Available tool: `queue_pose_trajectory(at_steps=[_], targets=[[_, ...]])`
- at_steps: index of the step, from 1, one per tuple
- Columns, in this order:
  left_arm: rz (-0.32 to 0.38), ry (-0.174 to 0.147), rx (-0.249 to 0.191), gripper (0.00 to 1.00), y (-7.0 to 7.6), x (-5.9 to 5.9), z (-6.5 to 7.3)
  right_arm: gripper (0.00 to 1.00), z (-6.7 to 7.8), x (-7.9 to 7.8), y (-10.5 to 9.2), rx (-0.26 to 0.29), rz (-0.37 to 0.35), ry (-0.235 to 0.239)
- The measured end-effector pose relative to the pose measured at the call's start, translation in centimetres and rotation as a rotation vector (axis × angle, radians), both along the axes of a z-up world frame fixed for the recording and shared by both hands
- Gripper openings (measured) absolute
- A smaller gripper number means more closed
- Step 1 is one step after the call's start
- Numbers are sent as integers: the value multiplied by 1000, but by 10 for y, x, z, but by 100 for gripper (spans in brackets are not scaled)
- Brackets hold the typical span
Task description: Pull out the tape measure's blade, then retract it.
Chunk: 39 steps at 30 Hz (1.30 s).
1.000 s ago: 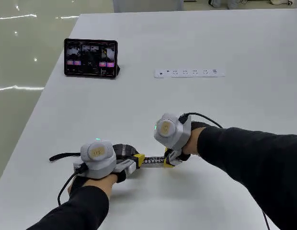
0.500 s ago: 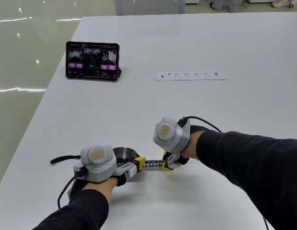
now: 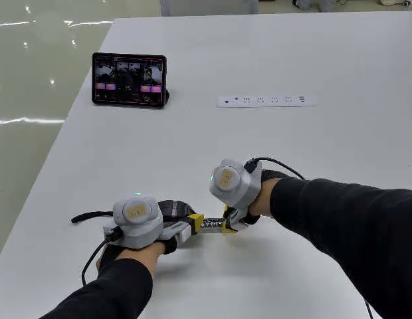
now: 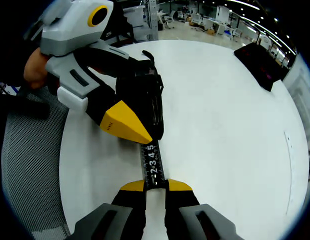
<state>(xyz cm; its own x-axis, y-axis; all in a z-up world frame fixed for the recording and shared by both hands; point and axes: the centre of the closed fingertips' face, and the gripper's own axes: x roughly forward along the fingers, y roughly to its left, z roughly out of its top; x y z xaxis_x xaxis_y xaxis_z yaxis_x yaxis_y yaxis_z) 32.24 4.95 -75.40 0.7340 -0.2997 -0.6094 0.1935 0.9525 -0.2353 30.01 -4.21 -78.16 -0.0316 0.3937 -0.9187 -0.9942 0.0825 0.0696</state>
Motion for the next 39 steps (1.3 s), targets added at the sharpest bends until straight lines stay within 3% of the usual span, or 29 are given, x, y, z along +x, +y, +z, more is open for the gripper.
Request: queue_pose_trajectory(at_steps=[39], targets=[[2, 5, -20, 63, 0, -1, 0, 10, 0, -2, 25, 69, -6, -3]])
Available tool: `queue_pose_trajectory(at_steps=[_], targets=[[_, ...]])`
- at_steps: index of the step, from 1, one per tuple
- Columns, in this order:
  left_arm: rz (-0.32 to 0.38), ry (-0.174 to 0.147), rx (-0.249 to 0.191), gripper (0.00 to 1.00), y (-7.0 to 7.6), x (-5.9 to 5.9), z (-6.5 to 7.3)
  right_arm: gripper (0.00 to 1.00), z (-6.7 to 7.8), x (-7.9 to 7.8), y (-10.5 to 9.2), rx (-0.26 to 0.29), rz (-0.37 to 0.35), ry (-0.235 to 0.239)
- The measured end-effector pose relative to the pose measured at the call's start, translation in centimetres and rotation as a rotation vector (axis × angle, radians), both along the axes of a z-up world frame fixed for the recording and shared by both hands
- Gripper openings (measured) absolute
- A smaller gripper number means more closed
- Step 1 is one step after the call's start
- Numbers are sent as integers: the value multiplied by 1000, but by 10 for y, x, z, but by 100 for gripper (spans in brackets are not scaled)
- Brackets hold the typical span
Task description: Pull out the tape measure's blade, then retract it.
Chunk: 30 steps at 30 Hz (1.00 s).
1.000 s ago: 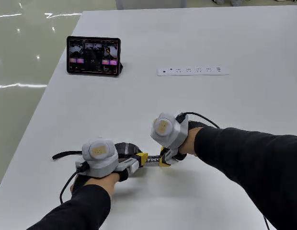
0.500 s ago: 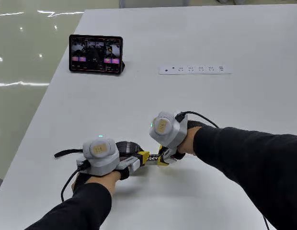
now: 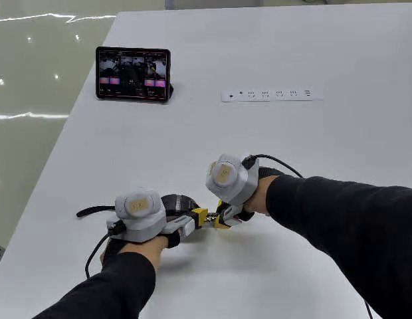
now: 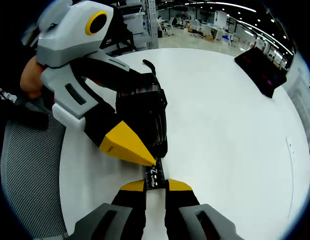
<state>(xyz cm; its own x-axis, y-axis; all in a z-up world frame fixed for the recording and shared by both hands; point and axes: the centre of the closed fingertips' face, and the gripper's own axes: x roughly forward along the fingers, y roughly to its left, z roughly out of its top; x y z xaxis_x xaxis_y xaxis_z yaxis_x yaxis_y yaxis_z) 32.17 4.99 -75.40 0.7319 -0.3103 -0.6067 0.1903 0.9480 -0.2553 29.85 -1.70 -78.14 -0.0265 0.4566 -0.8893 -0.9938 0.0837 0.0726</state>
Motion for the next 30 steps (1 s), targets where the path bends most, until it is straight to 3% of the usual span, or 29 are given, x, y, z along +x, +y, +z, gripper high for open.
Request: queue_pose_trajectory(at_steps=[30], targets=[[1, -1, -23, 63, 0, 0, 1, 10, 1, -2, 15, 38, 13, 14]])
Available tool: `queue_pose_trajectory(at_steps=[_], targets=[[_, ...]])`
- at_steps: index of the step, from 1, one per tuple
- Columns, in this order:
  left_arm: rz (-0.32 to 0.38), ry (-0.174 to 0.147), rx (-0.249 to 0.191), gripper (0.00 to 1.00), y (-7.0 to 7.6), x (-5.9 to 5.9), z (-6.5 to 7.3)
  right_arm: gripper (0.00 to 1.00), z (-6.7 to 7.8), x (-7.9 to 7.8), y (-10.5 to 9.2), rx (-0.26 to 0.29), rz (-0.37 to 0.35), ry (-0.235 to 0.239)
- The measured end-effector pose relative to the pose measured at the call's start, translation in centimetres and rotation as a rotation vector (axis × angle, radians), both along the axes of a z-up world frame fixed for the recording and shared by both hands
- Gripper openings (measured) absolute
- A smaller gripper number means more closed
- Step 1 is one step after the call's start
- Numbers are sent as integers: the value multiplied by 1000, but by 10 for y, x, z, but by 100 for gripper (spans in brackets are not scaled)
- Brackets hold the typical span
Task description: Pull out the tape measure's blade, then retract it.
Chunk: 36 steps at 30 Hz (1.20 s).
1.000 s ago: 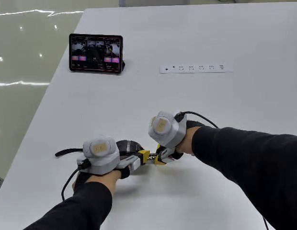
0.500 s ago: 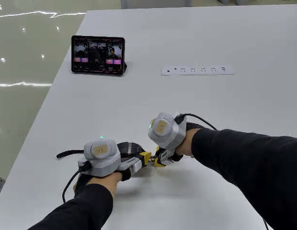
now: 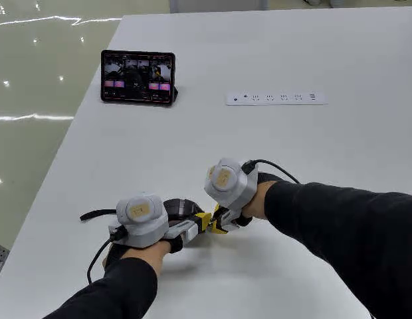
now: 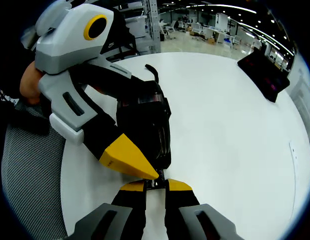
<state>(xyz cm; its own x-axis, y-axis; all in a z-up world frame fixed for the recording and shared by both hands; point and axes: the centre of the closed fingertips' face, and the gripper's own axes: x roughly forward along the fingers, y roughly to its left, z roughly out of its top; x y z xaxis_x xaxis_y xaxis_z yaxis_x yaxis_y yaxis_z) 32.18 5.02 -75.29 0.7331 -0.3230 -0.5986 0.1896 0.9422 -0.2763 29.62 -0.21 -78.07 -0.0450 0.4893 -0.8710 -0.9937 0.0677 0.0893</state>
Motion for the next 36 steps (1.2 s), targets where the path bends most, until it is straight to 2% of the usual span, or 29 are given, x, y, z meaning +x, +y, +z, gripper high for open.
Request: queue_pose_trajectory(at_steps=[15, 21, 32, 36], targets=[[-2, -2, 0, 63, -1, 0, 0, 10, -1, 0, 8, 25, 0, -6], [-3, -12, 1, 64, -1, 0, 0, 11, -2, -1, 9, 29, 7, -22], [-8, -13, 5, 64, -1, 1, -1, 12, -1, -1, 10, 47, 22, -47], [-11, -40, 8, 65, -1, 1, 1, 12, 0, -1, 10, 52, 14, -61]])
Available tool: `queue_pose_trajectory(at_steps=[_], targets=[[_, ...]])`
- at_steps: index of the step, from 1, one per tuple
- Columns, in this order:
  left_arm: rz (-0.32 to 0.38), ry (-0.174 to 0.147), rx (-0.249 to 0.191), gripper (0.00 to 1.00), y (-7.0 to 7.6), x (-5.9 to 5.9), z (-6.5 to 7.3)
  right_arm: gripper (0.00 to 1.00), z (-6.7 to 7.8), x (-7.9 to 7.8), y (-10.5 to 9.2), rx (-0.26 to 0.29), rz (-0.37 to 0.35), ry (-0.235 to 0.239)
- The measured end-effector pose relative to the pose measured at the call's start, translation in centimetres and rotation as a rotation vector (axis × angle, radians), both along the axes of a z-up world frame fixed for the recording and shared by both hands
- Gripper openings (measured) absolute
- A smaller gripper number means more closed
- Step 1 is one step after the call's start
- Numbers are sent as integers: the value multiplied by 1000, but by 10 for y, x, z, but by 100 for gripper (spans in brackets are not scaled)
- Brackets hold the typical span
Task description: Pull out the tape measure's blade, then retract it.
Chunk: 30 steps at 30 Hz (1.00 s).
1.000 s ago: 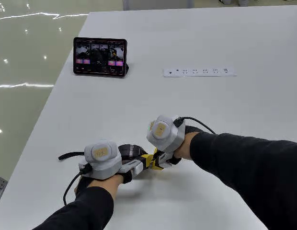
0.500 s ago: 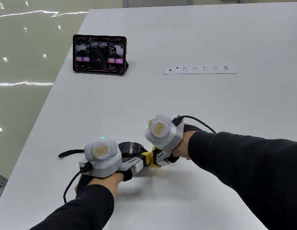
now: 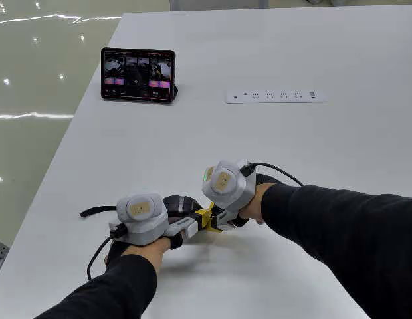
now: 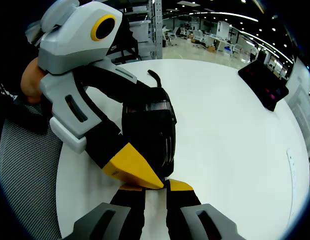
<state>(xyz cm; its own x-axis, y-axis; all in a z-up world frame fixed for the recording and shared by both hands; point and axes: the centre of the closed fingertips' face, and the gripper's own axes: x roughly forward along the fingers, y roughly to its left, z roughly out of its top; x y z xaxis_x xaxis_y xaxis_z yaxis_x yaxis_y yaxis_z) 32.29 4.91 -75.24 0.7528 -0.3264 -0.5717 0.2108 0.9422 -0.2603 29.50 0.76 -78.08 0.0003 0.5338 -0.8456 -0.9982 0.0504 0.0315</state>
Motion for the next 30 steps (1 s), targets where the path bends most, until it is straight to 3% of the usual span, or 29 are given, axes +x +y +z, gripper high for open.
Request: queue_pose_trajectory(at_steps=[5, 8, 9, 10, 12, 18, 22, 28, 30], targets=[[-7, 14, 4, 65, 0, 1, 2, 13, 1, 1, -1, 0, -4, -15], [-13, -9, -2, 67, 2, 2, 9, 13, 2, 1, -2, 1, -2, -16], [-3, -27, 0, 69, 4, 5, 12, 13, 3, 2, -2, 2, 3, -19], [15, -71, -3, 72, 7, 11, 20, 13, 4, 1, -2, 1, 7, -21], [12, -93, -5, 77, 7, 13, 26, 14, 7, 2, -3, 4, 6, -24], [-13, -77, 20, 86, 9, 22, 31, 16, 11, 4, -3, 23, -7, -21], [-12, -94, 30, 93, 13, 25, 35, 18, 16, 6, -4, 38, -28, -22], [-49, -59, 22, 99, 16, 21, 32, 23, 19, 8, -12, 44, -54, -22], [-76, -63, 24, 99, 17, 20, 32, 28, 20, 9, -16, 42, -80, -16]])
